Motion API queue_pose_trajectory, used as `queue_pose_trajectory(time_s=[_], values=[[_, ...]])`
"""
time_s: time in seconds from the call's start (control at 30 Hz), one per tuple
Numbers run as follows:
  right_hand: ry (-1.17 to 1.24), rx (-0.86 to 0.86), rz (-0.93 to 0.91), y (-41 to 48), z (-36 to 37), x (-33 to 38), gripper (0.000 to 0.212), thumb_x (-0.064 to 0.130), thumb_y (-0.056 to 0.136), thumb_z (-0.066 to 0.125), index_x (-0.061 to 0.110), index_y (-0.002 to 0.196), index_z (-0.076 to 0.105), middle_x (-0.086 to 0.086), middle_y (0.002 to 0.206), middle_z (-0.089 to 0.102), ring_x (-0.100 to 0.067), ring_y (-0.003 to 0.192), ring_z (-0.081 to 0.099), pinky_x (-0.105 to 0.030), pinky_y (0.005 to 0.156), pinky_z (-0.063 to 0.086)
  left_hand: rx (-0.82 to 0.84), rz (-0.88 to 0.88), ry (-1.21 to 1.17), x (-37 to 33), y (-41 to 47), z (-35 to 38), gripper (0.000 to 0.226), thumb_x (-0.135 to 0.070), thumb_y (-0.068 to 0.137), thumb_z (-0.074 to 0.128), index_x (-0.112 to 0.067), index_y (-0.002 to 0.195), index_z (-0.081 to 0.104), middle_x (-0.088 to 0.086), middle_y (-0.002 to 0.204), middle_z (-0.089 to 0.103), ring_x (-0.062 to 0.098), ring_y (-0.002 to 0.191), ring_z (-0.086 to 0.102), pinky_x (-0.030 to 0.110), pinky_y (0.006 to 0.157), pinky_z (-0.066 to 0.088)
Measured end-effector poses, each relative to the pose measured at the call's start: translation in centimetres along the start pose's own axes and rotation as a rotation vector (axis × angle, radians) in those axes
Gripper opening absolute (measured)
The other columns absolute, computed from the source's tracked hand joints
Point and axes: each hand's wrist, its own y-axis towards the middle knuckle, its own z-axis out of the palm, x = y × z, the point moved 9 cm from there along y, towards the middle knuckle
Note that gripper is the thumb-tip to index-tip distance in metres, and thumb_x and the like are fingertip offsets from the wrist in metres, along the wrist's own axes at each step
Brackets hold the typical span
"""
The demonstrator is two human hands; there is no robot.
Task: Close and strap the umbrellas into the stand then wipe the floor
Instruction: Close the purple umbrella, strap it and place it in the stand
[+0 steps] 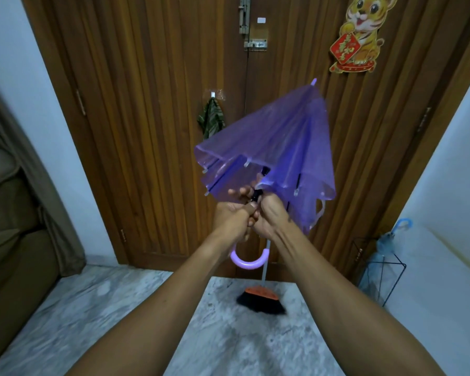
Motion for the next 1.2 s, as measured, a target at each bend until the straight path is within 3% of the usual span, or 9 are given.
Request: queue_pose_trajectory(time_s=[0.1,0.2,0.3,0.37,0.43,0.57,0.8,1.0,1.2], values=[[-0.06,0.004,0.073,0.2,-1.0,-1.8,0.036,0.021,0.098,0.035,0.017,0.065,0.047,-0.008,0.072,0.068,-0.01,0.031,0.039,-0.011,0.032,0.022,0.034,-0.032,-0.016,1.3,-0.1,-0.1,0.036,-0.017,0.097,0.059,-0.007,0.062,0.059,-0.004,0.039,0.04,0.005,0.029,0.027,0.011,0.034,0.021],[-0.063,0.02,0.077,0.2,-1.2,-1.5,0.031,0.015,0.094,0.038,0.014,0.065,0.046,-0.008,0.072,0.057,-0.012,0.04,0.044,-0.013,0.031,0.024,0.077,-0.041,-0.019,1.5,0.1,0.0,0.032,-0.019,0.098,0.06,-0.006,0.069,0.063,-0.005,0.041,0.041,0.004,0.031,0.027,0.011,0.034,0.02],[0.011,0.056,0.006,0.4,-0.3,-0.3,0.029,0.019,0.075,0.049,0.016,0.046,0.048,-0.004,0.054,0.046,-0.016,0.047,0.046,-0.02,0.053,0.031,0.113,-0.022,0.031,0.7,0.8,0.0,0.029,-0.021,0.097,0.061,-0.006,0.071,0.065,-0.006,0.042,0.041,0.004,0.033,0.027,0.012,0.034,0.019],[0.069,0.066,-0.035,0.4,0.0,0.5,0.035,0.025,0.085,0.05,0.017,0.05,0.049,0.002,0.045,0.045,-0.012,0.04,0.049,-0.024,0.061,0.023,0.131,-0.012,0.062,0.3,1.5,-0.1,0.03,-0.022,0.096,0.063,-0.008,0.069,0.065,-0.005,0.044,0.042,0.004,0.033,0.027,0.012,0.035,0.02],[0.067,0.017,-0.053,0.7,-0.3,1.2,0.044,0.034,0.104,0.039,0.015,0.066,0.047,0.003,0.044,0.048,-0.01,0.037,0.05,-0.025,0.06,0.022,0.138,-0.006,0.073,0.0,2.1,-0.1,0.031,-0.022,0.095,0.063,-0.008,0.068,0.065,-0.004,0.044,0.042,0.005,0.033,0.027,0.012,0.036,0.02],[0.077,-0.119,-0.099,1.0,-1.1,2.3,0.03,0.029,0.108,0.038,0.016,0.085,0.053,0.007,0.043,0.044,-0.007,0.034,0.045,-0.021,0.049,0.039,0.134,-0.011,0.087,0.2,2.6,0.3,0.03,-0.02,0.095,0.063,-0.006,0.069,0.066,-0.001,0.045,0.043,0.009,0.035,0.027,0.013,0.038,0.019],[0.005,-0.361,-0.187,1.0,-2.5,3.8,0.046,0.026,0.11,0.037,0.015,0.065,0.037,0.004,0.034,0.038,-0.011,0.03,0.034,-0.028,0.046,0.025,0.089,0.063,0.228,-0.4,3.5,1.1,0.043,-0.016,0.093,0.066,-0.009,0.051,0.061,-0.001,0.037,0.046,0.011,0.032,0.033,0.017,0.039,0.023],[0.12,-0.437,-0.216,1.2,-3.8,4.2,0.013,0.008,0.107,0.035,0.01,0.103,0.047,-0.007,0.07,0.053,-0.007,0.03,0.053,-0.014,0.033,0.039,0.079,0.174,0.433,-1.1,3.8,1.1,0.05,-0.021,0.092,0.069,-0.014,0.043,0.059,0.0,0.04,0.046,0.01,0.035,0.032,0.018,0.04,0.024],[0.121,-0.405,-0.276,2.1,-3.9,5.8,0.021,-0.007,0.102,0.031,0.004,0.089,0.043,-0.012,0.053,0.056,-0.014,0.029,0.05,-0.025,0.042,0.05,0.028,0.27,0.529,-2.6,3.5,1.1,0.045,-0.023,0.089,0.07,0.002,0.052,0.063,0.002,0.043,0.043,0.01,0.04,0.031,0.022,0.04,0.025]])
